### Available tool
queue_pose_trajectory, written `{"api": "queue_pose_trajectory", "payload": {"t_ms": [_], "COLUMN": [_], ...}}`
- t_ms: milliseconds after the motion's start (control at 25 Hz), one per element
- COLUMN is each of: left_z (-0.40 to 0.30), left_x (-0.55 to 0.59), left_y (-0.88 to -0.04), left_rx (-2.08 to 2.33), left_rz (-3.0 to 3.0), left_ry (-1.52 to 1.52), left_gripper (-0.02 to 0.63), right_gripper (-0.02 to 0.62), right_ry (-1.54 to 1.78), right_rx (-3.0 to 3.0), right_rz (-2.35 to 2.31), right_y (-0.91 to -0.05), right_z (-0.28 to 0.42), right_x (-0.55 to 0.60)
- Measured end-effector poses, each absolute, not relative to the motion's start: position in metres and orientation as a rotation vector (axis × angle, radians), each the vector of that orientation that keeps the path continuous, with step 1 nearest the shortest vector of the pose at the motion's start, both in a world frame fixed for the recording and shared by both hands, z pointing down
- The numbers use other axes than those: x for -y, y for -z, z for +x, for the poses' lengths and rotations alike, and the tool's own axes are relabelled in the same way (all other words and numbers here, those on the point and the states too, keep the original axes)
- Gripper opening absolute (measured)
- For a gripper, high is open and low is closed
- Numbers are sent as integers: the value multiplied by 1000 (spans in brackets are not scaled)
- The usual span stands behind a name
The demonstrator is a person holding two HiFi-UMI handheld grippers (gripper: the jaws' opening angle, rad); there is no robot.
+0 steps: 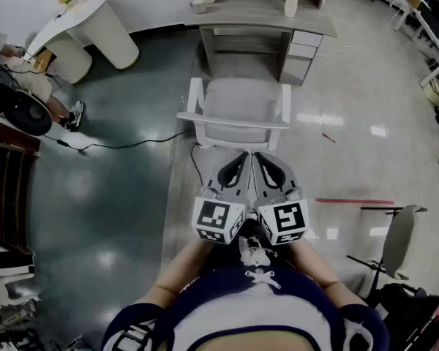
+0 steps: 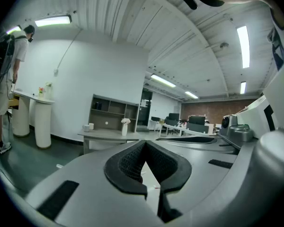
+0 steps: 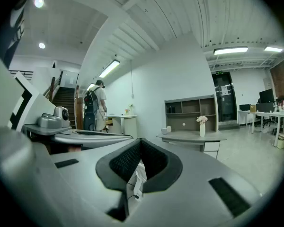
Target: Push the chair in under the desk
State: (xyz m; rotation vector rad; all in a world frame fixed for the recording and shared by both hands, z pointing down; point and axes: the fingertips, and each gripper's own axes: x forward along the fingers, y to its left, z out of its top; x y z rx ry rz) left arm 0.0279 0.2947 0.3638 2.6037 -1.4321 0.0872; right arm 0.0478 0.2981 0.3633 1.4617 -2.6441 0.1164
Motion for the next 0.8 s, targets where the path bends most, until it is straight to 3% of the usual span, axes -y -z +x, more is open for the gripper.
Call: {"api": "queue_pose_trajectory", "payload": {"t_ms": [800], "left_z": [36], "left_x": [-264], "left_y": [-389], "left_rx": [1492], "left_rz": [2588], "left_ry": [-163], "left_gripper": [8], "right_gripper": [12], "right_ry": [22], "right_rx": [2622], "right_rz": [1191], "right_y": [-396], "right_z": [58], "right_x": [-266]}}
